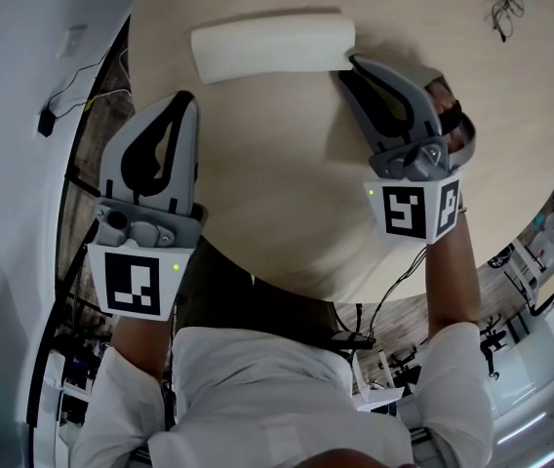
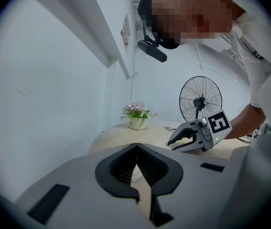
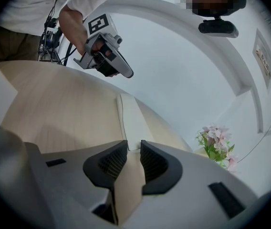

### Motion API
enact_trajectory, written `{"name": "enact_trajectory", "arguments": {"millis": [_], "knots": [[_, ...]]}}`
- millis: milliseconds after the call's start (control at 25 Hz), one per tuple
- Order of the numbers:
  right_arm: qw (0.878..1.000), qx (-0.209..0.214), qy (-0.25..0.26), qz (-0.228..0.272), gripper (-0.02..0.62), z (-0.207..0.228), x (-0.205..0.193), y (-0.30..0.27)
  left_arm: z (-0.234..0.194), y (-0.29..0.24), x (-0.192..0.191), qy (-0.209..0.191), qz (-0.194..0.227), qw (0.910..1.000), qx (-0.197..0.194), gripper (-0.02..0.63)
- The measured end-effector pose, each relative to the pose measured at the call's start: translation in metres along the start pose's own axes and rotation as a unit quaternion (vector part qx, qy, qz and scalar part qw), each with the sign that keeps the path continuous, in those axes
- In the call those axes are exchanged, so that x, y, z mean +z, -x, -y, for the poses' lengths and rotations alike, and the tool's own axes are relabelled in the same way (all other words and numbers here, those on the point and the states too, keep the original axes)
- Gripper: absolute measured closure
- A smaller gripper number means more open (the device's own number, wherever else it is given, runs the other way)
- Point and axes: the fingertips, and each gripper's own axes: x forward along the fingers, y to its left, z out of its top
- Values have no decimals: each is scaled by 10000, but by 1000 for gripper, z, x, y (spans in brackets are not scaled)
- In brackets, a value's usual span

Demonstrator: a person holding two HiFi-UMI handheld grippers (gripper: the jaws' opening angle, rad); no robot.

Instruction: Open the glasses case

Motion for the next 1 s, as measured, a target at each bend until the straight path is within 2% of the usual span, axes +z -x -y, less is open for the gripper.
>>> {"name": "enact_trajectory", "arguments": {"millis": [560,1000], "knots": [[9997,180,-135,129,540,-2,2,4,-7,4,-9,2,-98,9999,58,594],[9989,138,-274,344,548,11,12,9,-8,5,-9,33,-99,9999,77,594]]}}
